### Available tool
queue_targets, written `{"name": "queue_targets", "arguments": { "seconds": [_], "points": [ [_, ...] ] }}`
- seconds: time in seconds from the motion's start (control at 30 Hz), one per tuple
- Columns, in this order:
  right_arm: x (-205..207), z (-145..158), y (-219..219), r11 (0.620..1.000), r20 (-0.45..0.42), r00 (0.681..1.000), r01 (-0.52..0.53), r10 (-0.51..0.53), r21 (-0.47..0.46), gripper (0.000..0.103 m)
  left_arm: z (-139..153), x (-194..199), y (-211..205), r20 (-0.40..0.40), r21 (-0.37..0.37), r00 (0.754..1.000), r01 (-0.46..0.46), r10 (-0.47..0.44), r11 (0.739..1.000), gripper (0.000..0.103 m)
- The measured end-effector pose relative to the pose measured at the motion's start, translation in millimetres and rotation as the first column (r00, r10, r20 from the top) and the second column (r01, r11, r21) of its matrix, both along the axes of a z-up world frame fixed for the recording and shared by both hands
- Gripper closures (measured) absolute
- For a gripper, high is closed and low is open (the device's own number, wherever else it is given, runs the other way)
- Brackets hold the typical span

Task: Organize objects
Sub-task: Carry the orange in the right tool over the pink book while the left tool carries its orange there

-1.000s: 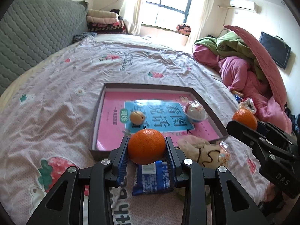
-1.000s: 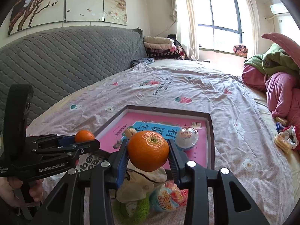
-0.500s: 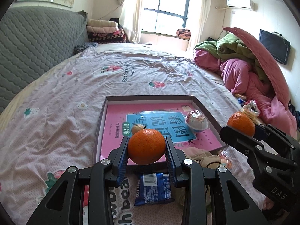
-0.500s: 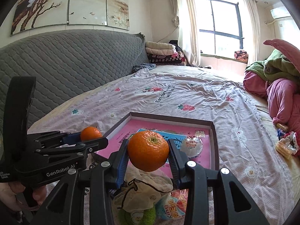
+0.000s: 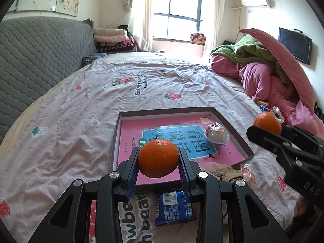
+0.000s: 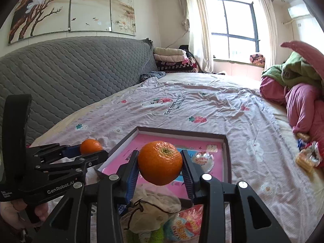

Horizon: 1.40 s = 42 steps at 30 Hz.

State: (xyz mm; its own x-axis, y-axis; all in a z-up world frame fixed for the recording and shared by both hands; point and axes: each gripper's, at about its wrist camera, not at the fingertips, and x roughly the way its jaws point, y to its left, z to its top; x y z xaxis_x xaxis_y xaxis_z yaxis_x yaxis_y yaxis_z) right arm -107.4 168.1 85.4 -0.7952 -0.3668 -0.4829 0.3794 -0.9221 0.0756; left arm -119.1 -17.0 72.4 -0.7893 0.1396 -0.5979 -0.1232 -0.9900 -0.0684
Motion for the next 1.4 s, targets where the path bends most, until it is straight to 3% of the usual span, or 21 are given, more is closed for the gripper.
{"name": "queue_targets", "arguments": {
  "seconds": [0.83,1.2,1.4],
  "points": [
    [-39.2,13.7,-13.1,0.999,-0.016,1.0,0.02,-0.019,0.047,0.063,19.3,-40.2,-11.2,-0.041,-0.047,0.999,-0.03,0.028,0.998,0.065],
    [-67.1,17.0,-24.9,0.998,-0.02,1.0,0.013,-0.012,0.067,0.063,14.2,-70.3,-23.7,0.005,0.015,0.999,-0.041,0.041,0.999,0.065],
    [-79.2,19.4,-28.6,0.998,-0.025,1.0,0.0,0.002,0.07,0.063,23.1,-85.3,-28.2,-0.04,0.002,0.998,-0.054,0.054,0.999,0.065]
  ]
}}
